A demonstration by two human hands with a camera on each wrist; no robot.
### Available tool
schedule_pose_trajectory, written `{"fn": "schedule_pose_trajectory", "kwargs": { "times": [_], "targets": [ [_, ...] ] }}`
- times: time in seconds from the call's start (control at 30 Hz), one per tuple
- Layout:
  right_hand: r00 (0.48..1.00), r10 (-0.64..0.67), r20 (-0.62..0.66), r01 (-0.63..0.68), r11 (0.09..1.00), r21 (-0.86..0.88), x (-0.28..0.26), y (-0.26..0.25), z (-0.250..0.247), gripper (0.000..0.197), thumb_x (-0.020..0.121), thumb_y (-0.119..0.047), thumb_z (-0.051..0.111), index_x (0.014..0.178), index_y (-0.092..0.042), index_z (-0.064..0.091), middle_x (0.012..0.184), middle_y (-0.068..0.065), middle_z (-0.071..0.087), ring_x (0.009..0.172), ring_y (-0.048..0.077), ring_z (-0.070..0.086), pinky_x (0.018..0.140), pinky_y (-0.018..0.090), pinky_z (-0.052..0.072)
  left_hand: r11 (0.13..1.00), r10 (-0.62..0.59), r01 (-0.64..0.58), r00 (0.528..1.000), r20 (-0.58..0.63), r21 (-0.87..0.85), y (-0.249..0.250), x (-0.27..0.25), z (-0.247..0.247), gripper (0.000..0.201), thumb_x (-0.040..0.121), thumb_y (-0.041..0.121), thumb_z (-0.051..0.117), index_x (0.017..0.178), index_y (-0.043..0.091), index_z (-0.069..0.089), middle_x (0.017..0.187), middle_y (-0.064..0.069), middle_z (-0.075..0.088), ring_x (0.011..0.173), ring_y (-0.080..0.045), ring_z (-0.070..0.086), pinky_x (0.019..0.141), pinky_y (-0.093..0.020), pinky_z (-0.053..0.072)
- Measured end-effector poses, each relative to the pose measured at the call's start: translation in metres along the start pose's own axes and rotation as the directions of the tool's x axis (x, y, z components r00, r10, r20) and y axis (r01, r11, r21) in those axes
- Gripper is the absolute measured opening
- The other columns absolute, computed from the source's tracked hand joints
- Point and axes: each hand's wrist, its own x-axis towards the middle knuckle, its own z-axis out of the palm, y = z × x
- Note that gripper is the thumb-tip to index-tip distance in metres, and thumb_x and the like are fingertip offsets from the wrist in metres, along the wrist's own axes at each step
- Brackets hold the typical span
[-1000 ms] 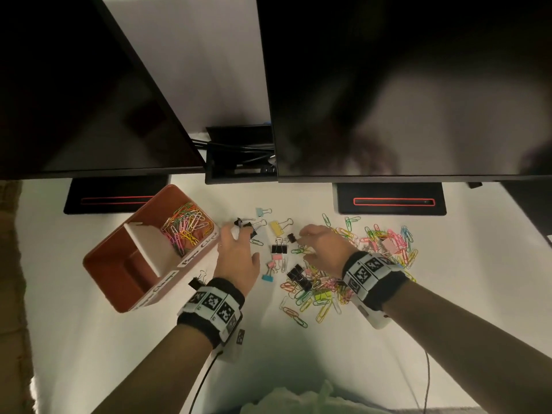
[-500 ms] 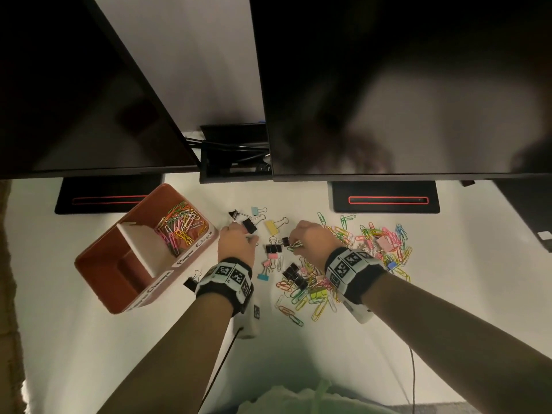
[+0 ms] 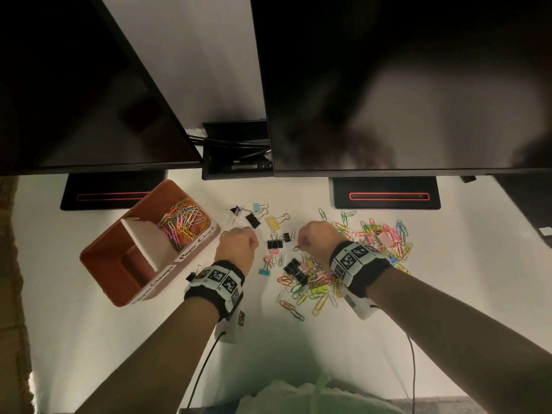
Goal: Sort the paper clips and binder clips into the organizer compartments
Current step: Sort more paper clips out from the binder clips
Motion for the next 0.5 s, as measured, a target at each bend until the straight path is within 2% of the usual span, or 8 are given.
{"fn": "schedule_pose_trajectory", "kwargs": {
  "times": [0.07,0.13,0.2,0.27,0.33,0.4,0.5],
  "targets": [
    [1.000,-0.018,-0.016,0.017,1.000,-0.017,-0.003,0.002,-0.001,0.016,0.090,-0.014,0.054,0.097,-0.010,0.067,0.104,0.007,0.061,0.097,0.023,0.058,0.086,0.029,0.048,0.994,0.095,-0.096,0.995,-0.010,-0.056,0.008,-0.007,-0.003,0.010,0.092,0.018,0.051,0.093,0.011,0.058,0.090,-0.002,0.053,0.089,-0.017,0.051,0.075,-0.025,0.044],
    [0.998,-0.033,-0.062,0.034,0.999,0.027,-0.008,0.008,-0.003,0.015,0.089,-0.013,0.055,0.097,-0.009,0.067,0.103,0.007,0.063,0.096,0.022,0.058,0.083,0.028,0.048,0.976,0.151,-0.142,0.987,0.047,-0.164,0.019,-0.017,-0.002,0.009,0.091,0.018,0.053,0.093,0.010,0.057,0.089,0.001,0.055,0.081,-0.011,0.055,0.069,-0.019,0.045],
    [0.992,-0.018,-0.128,0.031,0.995,0.098,-0.012,0.016,-0.006,0.012,0.088,-0.013,0.058,0.095,-0.010,0.066,0.099,0.006,0.066,0.089,0.020,0.060,0.076,0.024,0.046,0.965,0.166,-0.142,0.981,0.097,-0.219,0.028,-0.026,0.006,0.011,0.089,0.019,0.057,0.096,0.012,0.059,0.092,-0.002,0.063,0.083,-0.015,0.061,0.074,-0.026,0.051],
    [0.988,-0.003,-0.157,0.024,0.990,0.136,-0.013,0.022,-0.009,0.013,0.087,-0.013,0.060,0.100,-0.012,0.065,0.097,0.005,0.067,0.082,0.016,0.058,0.071,0.022,0.043,0.966,0.098,-0.070,0.990,0.101,-0.251,0.034,-0.032,0.017,0.018,0.087,0.021,0.060,0.103,0.012,0.061,0.096,-0.005,0.068,0.088,-0.019,0.064,0.083,-0.033,0.053],
    [0.992,-0.018,-0.129,0.035,0.990,0.136,-0.012,0.023,-0.012,0.022,0.088,-0.013,0.059,0.110,-0.015,0.062,0.098,0.003,0.067,0.082,0.014,0.056,0.074,0.022,0.045,0.966,0.007,0.016,0.996,0.087,-0.259,0.038,-0.033,0.026,0.022,0.086,0.022,0.062,0.106,0.012,0.061,0.099,-0.006,0.069,0.090,-0.020,0.064,0.085,-0.034,0.053],
    [0.993,-0.059,-0.099,0.069,0.993,0.094,-0.010,0.019,-0.014,0.029,0.088,-0.014,0.058,0.117,-0.018,0.060,0.100,0.003,0.067,0.089,0.018,0.058,0.083,0.028,0.049,0.971,-0.039,0.054,0.997,0.072,-0.232,0.039,-0.031,0.033,0.023,0.086,0.023,0.062,0.106,0.012,0.060,0.100,-0.007,0.069,0.091,-0.020,0.064,0.084,-0.033,0.053],
    [0.991,-0.124,-0.050,0.123,0.992,-0.012,-0.001,0.010,-0.016,0.030,0.090,-0.016,0.056,0.120,-0.019,0.059,0.104,0.002,0.067,0.099,0.020,0.056,0.090,0.034,0.048,0.989,-0.032,0.036,0.999,0.035,-0.140,0.038,-0.028,0.037,0.024,0.086,0.024,0.062,0.107,0.012,0.059,0.101,-0.006,0.067,0.094,-0.021,0.062,0.083,-0.031,0.050]
  ]
}}
